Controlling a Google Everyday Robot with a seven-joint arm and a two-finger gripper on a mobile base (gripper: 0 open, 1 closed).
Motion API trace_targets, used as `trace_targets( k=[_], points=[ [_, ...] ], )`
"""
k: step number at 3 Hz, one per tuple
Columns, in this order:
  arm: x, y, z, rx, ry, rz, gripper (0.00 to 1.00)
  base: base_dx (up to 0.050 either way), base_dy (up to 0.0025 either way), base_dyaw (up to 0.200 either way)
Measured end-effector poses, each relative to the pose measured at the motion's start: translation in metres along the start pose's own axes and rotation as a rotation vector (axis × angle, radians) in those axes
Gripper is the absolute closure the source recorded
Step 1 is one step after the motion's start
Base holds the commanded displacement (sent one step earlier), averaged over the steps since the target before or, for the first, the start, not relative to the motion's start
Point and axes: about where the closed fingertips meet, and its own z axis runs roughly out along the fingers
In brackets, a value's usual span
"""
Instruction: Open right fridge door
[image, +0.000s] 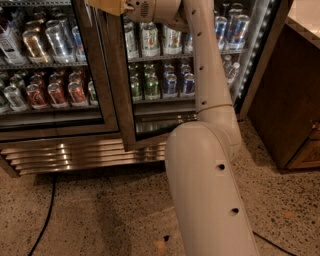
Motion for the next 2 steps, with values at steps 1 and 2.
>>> trace_targets(
  k=[1,2],
  points=[
    [0.0,0.0,0.0,0.0,0.0,0.0,0.34,0.0,0.0,0.0],
    [0.0,0.0,0.0001,0.0,0.0,0.0,0.16,0.0,0.0,0.0]
  ],
)
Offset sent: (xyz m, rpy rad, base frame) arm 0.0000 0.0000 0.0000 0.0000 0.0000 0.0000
